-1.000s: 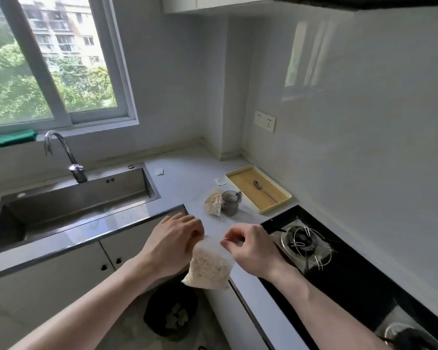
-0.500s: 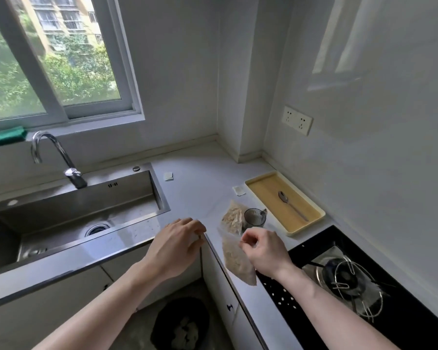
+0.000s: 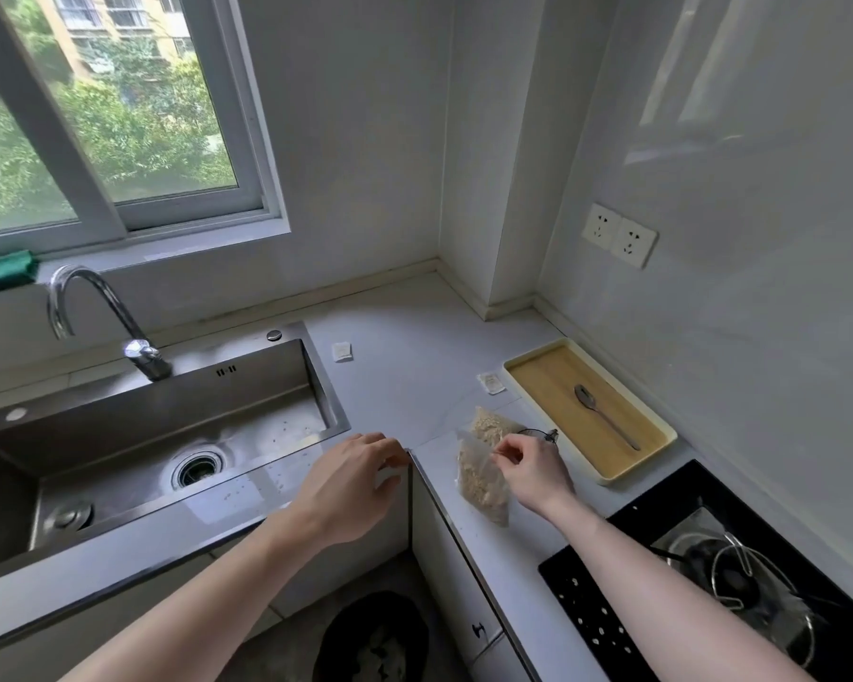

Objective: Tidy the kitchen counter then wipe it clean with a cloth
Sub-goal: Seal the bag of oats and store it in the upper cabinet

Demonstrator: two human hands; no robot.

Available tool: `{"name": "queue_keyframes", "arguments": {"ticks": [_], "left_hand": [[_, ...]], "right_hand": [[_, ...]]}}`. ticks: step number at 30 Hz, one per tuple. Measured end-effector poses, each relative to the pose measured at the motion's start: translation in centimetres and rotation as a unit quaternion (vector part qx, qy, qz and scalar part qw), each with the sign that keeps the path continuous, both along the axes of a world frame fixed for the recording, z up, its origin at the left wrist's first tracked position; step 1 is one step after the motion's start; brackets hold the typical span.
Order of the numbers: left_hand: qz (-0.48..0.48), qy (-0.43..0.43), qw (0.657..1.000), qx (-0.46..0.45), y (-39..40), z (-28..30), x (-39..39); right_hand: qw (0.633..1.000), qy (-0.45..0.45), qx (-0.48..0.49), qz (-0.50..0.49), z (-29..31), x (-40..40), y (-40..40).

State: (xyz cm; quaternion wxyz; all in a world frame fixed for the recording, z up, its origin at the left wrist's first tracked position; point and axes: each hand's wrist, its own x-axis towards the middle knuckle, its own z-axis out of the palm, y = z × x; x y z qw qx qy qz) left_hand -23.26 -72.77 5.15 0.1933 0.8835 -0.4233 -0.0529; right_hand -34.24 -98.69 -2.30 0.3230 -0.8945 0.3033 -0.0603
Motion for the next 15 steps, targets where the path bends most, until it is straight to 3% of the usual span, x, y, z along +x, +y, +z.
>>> {"name": "queue_keyframes", "arguments": {"ticks": [9,15], "left_hand": [[0.019,0.017,1.000,0.005,0.4,-0.8,1.5],[0.036,0.016,0.999,0.006,0.1,-1.1,1.1]], "right_hand": [[0.994,0.071,-0.062,-0.052,-2.9,2.3,-2.1],[0.996,0.056,-0.063,-0.043,-2.9,1.8,-3.0]]}}
